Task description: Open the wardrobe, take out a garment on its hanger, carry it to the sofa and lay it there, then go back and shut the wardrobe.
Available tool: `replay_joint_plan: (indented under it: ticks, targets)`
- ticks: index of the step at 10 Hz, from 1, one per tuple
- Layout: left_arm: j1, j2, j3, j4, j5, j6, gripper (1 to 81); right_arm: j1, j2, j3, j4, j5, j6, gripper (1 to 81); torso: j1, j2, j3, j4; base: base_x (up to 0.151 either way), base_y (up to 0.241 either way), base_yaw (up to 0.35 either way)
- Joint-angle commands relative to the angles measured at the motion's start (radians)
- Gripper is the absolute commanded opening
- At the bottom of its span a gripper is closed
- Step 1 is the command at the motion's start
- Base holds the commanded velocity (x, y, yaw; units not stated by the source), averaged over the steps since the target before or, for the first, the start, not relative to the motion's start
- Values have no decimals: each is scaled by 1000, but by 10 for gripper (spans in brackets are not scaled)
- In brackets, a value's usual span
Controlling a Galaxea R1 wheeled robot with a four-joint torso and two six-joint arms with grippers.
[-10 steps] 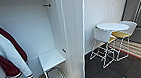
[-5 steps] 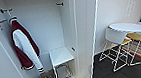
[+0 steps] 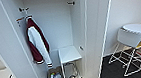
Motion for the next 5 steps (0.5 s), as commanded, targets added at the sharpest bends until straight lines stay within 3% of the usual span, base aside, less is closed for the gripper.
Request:
replay_joint_plan:
  ticks: [1, 5]
  targets:
    - [-40, 3, -3, 9, 41, 3, 811, 27, -2, 1, 1, -53, 1, 811, 1, 0, 0, 0, 0, 0, 271]
    - [-40, 3, -3, 9, 41, 3, 811, 27, -1, 1, 1, -53, 1, 811, 1, 0, 0, 0, 0, 0, 269]
